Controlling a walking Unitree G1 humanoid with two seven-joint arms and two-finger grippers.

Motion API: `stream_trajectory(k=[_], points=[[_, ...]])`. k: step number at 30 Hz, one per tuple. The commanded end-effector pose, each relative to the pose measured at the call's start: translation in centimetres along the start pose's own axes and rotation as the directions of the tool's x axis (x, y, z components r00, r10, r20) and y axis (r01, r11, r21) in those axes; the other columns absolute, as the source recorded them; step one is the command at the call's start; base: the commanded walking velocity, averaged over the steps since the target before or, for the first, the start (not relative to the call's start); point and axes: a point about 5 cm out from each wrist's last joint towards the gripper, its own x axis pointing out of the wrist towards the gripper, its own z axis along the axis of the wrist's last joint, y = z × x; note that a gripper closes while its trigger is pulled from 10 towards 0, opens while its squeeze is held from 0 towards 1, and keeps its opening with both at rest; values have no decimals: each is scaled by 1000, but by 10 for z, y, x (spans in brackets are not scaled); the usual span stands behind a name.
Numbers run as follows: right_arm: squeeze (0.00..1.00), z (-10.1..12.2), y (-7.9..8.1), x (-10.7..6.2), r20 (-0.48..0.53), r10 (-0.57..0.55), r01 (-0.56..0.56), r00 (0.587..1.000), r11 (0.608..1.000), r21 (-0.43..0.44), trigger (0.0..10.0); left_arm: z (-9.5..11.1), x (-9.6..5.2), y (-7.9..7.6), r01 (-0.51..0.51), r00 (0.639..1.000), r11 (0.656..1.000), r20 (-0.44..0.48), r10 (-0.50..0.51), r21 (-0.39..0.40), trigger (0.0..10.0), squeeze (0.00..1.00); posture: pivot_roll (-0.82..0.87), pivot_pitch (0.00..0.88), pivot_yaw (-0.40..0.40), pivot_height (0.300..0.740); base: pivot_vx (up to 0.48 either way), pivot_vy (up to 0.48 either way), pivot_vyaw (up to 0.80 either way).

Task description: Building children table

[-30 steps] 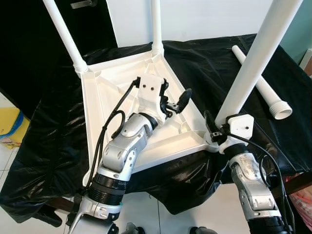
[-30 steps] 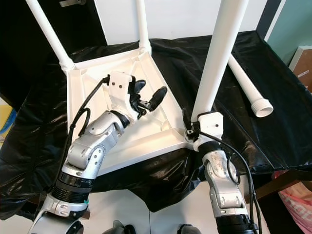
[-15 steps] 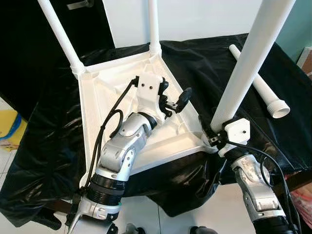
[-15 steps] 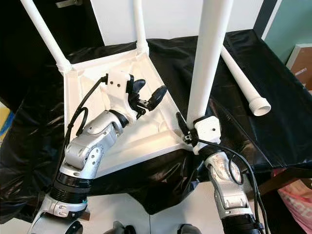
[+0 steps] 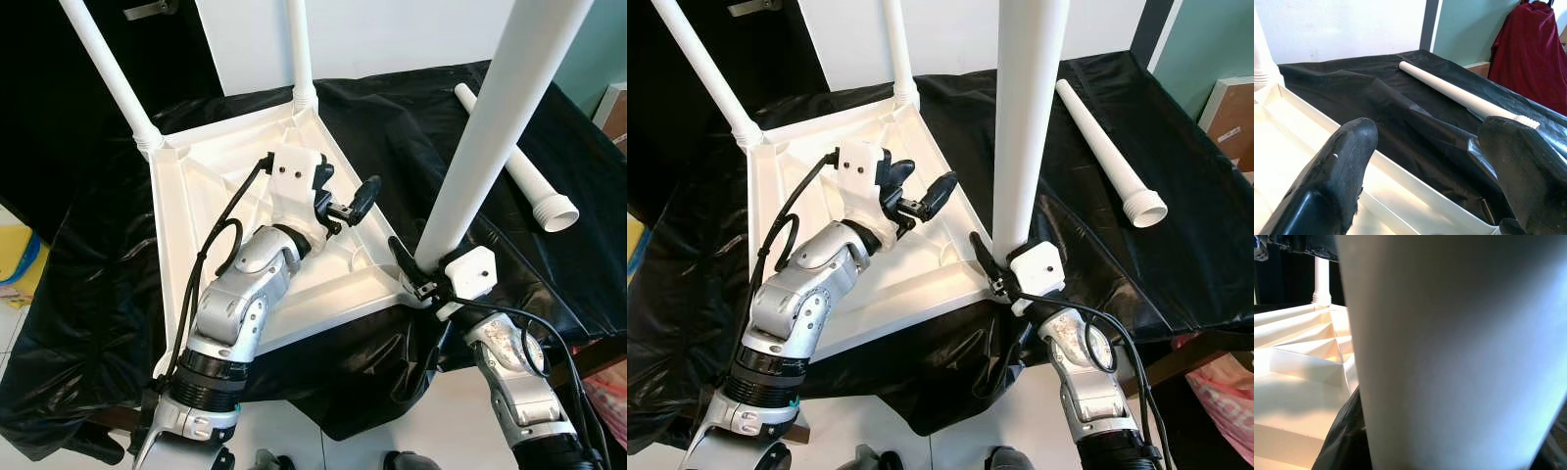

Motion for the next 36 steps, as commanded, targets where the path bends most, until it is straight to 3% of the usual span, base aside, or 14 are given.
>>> stream_trajectory(k=[1, 15, 36], points=[[0, -35, 14, -17, -180, 39, -19, 983, 994, 110, 10000, 4, -2, -2, 33, 999, 999, 10, -33, 5, 10000, 0, -132, 169, 112, 740, 0, 0, 0], [0, -43, 4, -16, -263, -67, 129, 963, 965, 228, 10000, 7, -3, -1, 24, 1000, 1000, 14, -24, 7, 10000, 0, -126, 178, 111, 740, 0, 0, 0], [0, -47, 2, -12, -331, -124, 225, 935, 931, 287, 10000, 9, -3, -1, 22, 1000, 1000, 16, -22, 3, 10000, 0, -124, 181, 112, 740, 0, 0, 0]])
